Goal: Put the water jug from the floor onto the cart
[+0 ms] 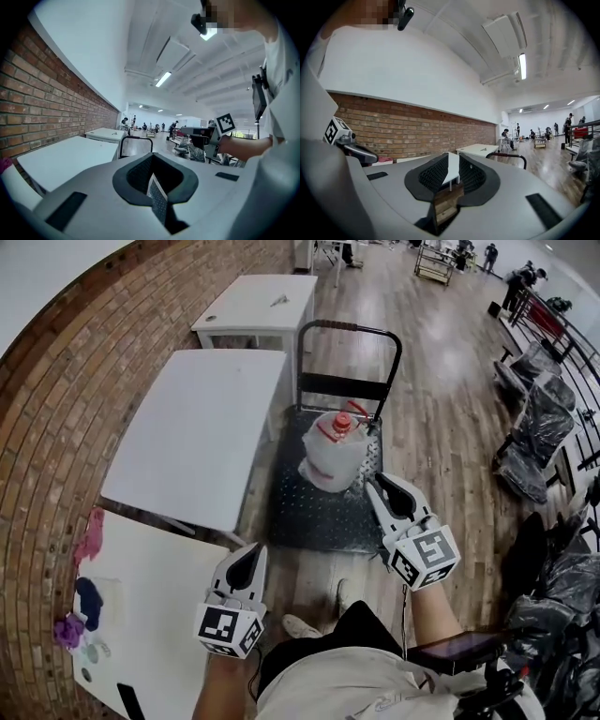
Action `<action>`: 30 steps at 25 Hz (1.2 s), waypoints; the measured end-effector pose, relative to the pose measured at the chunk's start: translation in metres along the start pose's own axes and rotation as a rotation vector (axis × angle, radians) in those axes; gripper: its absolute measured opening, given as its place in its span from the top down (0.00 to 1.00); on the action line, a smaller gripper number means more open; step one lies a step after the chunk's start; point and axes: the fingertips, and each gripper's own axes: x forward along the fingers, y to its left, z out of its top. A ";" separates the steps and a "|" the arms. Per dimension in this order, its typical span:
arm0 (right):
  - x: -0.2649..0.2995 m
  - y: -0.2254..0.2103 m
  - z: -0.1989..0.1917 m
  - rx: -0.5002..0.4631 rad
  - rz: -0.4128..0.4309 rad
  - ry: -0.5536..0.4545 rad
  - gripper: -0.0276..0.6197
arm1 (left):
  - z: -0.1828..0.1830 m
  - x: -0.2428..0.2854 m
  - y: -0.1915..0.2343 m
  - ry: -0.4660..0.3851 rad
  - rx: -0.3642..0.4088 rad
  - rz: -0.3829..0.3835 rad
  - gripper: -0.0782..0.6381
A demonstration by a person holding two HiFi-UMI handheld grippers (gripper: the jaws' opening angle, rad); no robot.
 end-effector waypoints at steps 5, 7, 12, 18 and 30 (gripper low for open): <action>-0.042 -0.001 0.020 -0.040 -0.045 -0.055 0.95 | 0.005 -0.013 -0.024 -0.006 0.011 -0.013 0.89; -0.056 -0.002 0.024 -0.066 -0.049 -0.060 0.95 | 0.007 -0.015 -0.037 -0.011 0.015 -0.014 0.89; -0.098 -0.010 0.024 -0.093 -0.050 -0.051 0.95 | 0.016 -0.014 -0.072 -0.029 0.031 0.002 0.89; -0.157 -0.037 0.020 -0.086 -0.055 -0.036 0.95 | 0.019 -0.014 -0.140 -0.044 0.033 -0.013 0.89; -0.245 -0.060 0.009 -0.026 -0.075 -0.028 0.95 | 0.010 -0.022 -0.236 -0.017 0.081 -0.069 0.89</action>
